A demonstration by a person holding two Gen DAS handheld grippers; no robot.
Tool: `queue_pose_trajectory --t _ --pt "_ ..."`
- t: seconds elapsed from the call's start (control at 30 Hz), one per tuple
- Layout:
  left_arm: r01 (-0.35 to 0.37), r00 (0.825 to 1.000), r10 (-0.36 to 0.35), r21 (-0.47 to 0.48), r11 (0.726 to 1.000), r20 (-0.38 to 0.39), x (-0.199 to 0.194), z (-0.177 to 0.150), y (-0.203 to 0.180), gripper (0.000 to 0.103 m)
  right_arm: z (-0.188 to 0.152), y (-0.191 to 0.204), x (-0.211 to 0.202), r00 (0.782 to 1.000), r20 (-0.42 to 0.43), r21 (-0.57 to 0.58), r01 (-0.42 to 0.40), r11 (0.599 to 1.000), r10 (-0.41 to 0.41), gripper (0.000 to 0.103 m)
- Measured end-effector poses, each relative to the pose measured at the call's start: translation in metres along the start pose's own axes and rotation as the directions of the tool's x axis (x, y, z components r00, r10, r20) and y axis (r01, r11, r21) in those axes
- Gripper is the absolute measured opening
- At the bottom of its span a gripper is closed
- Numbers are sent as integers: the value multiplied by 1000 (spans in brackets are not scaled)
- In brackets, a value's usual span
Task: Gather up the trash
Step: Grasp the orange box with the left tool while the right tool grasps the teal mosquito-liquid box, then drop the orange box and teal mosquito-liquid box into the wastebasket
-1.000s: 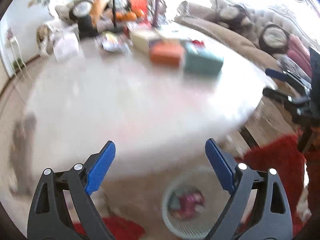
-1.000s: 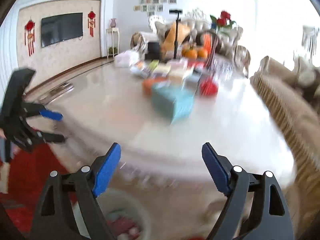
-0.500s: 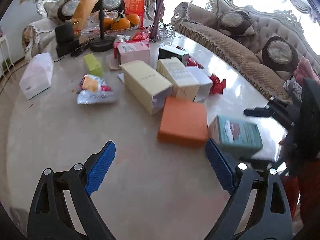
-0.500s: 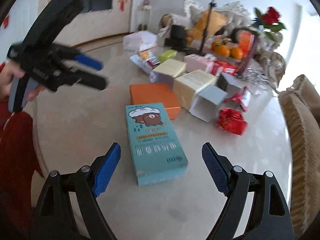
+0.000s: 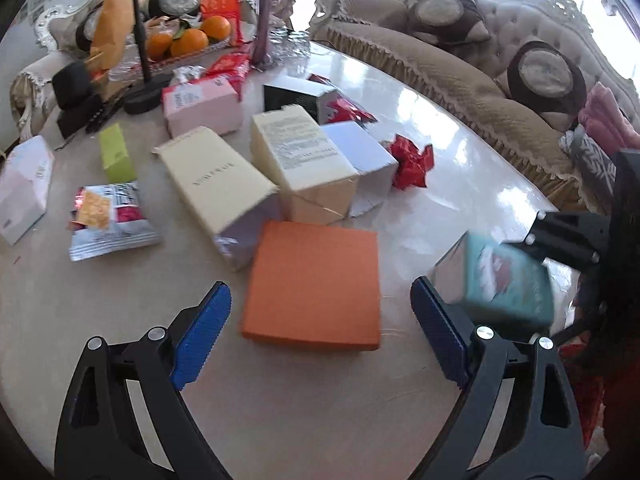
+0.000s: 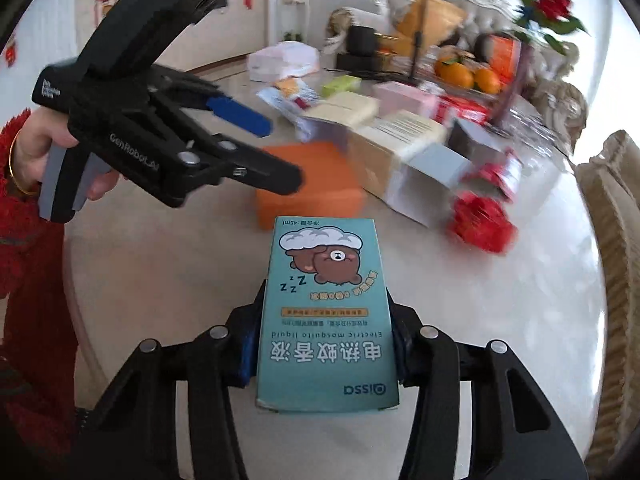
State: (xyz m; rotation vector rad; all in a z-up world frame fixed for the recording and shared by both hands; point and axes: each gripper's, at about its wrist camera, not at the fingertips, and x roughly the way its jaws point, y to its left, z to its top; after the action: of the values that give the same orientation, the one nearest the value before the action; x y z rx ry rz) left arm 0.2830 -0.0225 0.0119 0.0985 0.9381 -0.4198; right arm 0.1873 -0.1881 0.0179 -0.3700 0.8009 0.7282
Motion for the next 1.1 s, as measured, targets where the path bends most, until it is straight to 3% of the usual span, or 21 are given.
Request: queue_pose_trajectory --t 0.17,0.23,0.27,0.37,0.43,0.47,0.5,0.53,0.7,0.8,0.97,1.1 --pt "-67 997 69 46 997 -26 20 2 -14 89 -12 -14 -10 1000 17 63 22 998 -23 49" --pt "-105 994 107 58 993 -28 26 2 -17 89 -10 -13 -7 999 25 66 30 997 -31 56" --pt "-127 991 129 61 990 -33 29 3 -17 89 -9 -12 -6 999 31 70 40 997 -42 67" --pt "-155 986 157 33 987 -52 35 2 -14 89 -6 -10 1 998 31 69 48 996 -51 71" --pt "-132 991 132 -27 991 -34 32 1 -7 88 -5 -8 5 999 18 81 34 996 -35 70" --pt "-118 993 116 -47 992 -33 31 0 -5 80 -5 -7 6 999 12 87 32 996 -33 68" --pt "-129 991 128 -46 991 -25 29 -1 -5 75 -5 -5 6 1000 5 92 28 995 -29 52" --pt "-133 991 132 -49 990 -22 27 -3 -4 75 -6 -1 6 1000 -2 93 28 995 -28 46" --pt "-139 990 141 -73 988 22 12 -15 -6 75 -13 11 -11 996 48 148 65 987 -73 45" --pt "-99 992 106 -93 991 67 -15 -28 -9 75 -20 17 -35 990 93 216 85 973 -107 45" --pt "-40 986 49 -59 997 162 -95 -90 -33 75 -45 47 -80 983 152 255 63 965 -105 45" --pt "13 989 -5 -47 999 149 -141 -173 -64 75 -83 98 -105 988 142 273 22 962 -63 45"
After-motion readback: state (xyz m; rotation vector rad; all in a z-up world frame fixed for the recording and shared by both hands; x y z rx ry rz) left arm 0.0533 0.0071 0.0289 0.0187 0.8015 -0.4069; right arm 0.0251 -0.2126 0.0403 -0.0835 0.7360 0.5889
